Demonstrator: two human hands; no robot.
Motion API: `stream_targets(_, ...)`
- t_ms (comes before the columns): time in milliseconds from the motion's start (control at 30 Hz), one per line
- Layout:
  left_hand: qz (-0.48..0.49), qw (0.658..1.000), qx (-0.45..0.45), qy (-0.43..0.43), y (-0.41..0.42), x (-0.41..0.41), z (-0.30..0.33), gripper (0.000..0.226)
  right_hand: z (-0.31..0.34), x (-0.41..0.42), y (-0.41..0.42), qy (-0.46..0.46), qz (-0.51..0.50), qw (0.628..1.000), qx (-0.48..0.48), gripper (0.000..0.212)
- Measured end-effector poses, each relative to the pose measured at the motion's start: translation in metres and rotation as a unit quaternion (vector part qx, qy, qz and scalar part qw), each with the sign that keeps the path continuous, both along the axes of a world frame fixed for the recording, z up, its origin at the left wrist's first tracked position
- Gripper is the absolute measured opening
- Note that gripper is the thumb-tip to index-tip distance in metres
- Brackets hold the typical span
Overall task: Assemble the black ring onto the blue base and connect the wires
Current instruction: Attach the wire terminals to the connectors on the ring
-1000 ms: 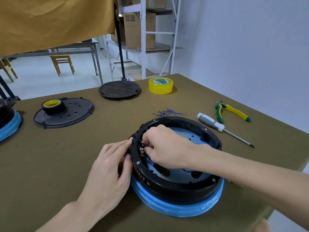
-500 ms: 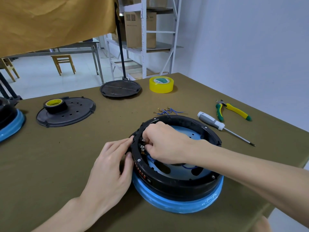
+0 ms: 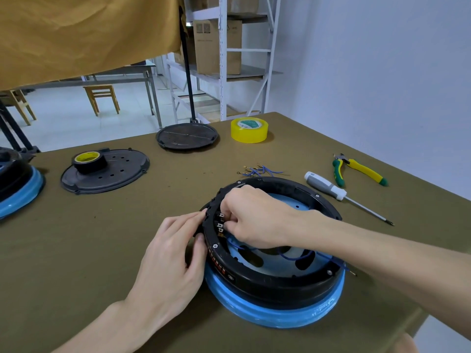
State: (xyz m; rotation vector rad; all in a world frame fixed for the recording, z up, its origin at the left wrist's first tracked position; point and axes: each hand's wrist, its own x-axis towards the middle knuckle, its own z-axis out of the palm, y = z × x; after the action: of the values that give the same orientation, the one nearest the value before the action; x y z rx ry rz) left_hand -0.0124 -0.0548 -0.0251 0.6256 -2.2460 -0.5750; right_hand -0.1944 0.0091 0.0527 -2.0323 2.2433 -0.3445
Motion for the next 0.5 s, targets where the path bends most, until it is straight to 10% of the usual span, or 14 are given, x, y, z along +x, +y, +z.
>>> stream_targets(500, 0.010, 1.000, 0.008, -0.017, 0.0005, 0.0015, 0.0038, 0.043, -0.0066, -0.0045, 0.0014, -0.067, 0.012, 0.998, -0.001, 0.017)
